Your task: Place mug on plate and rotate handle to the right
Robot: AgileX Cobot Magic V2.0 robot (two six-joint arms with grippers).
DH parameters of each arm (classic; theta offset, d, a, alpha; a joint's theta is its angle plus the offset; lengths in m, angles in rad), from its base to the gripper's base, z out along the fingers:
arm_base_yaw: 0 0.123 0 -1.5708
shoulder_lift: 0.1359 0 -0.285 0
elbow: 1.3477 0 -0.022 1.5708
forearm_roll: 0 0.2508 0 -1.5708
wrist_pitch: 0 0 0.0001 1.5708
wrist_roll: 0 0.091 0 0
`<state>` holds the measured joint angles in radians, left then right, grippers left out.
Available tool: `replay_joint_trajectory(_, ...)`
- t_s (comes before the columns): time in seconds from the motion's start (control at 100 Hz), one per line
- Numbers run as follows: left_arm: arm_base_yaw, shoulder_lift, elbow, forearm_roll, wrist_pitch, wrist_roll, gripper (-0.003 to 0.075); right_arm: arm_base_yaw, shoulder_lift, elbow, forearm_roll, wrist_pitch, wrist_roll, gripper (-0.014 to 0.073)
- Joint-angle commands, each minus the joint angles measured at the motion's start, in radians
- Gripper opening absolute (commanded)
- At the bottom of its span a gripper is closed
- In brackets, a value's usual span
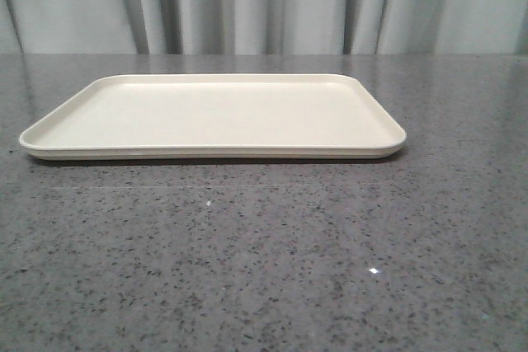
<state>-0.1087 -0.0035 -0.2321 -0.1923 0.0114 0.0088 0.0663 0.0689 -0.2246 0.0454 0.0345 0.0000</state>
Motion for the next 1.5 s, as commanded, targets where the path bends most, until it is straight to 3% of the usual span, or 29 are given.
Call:
replay_joint_trajectory(0.0,0.001,-0.03,-0.067,-0.012,-0.025,-0.009,-0.002,0.001,0.062,-0.101,0.002,-0.056,0.0,-0.0118)
replay_joint_trajectory(0.37,0.001,0.054,-0.248,-0.042,0.09,-0.009,-0.002,0.001,0.228,-0.377,0.002,-0.011,0.0,-0.0118)
replay_joint_trajectory(0.65,0.001,0.23,-0.433,-0.042,0.159,-0.009,-0.002,0.001,0.349,-0.567,0.001,0.142,0.0,-0.0118)
replay_joint_trajectory(1.08,0.001,0.486,-0.71,-0.044,0.21,-0.009,-0.002,0.001,0.443,-0.741,0.001,0.211,-0.02,-0.0109)
replay_joint_trajectory(1.22,0.001,0.549,-0.78,-0.044,0.283,-0.009,-0.002,0.001,0.451,-0.774,0.002,0.235,-0.02,-0.0011)
replay_joint_trajectory(1.49,0.001,0.61,-0.817,-0.044,0.37,-0.009,-0.0019,0.001,0.454,-0.784,0.008,0.249,-0.02,0.0306)
